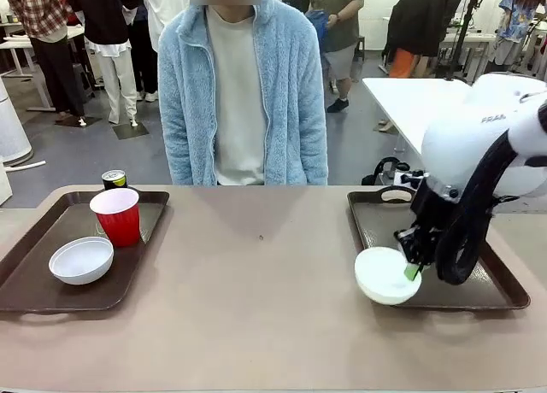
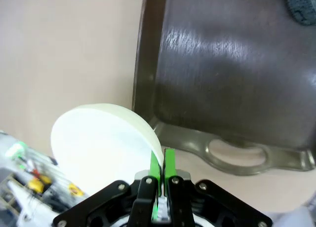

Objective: Prepare tableware on both trays.
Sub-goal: Pick up a Picnic Bowl from the table and place it on a Handle tray.

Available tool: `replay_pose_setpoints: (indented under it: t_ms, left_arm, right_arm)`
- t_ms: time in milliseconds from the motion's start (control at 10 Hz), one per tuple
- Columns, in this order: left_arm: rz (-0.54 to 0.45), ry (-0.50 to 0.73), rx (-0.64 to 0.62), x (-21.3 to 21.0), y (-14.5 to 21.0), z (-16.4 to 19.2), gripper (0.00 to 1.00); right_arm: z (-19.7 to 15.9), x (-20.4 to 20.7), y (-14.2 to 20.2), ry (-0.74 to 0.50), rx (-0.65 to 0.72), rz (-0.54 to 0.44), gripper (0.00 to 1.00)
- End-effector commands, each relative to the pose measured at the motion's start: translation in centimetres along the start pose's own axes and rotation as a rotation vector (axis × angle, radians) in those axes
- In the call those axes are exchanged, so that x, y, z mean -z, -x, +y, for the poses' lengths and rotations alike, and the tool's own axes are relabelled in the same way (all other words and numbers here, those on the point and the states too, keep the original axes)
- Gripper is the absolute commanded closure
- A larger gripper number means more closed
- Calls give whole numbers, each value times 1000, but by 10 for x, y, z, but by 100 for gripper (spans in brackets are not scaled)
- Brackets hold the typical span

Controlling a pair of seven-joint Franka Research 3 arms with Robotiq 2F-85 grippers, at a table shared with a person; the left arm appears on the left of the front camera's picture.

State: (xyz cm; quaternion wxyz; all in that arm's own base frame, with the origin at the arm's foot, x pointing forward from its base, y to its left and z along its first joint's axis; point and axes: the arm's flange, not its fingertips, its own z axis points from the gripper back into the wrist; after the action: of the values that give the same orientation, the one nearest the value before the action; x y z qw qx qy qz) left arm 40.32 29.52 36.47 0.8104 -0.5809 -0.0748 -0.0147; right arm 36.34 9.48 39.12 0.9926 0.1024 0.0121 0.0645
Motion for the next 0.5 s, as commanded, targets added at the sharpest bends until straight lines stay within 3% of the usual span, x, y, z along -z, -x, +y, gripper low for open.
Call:
replay_pose_setpoints:
  t_ms: [0, 400]
  left_arm:
    - [2, -4, 12, -1, 2, -2, 8]
    - [2, -4, 12, -1, 2, -2, 8]
  right_arm:
    - [-20, 28, 71, -63, -7, -98, 100]
    - [-49, 32, 77, -90, 89, -57, 100]
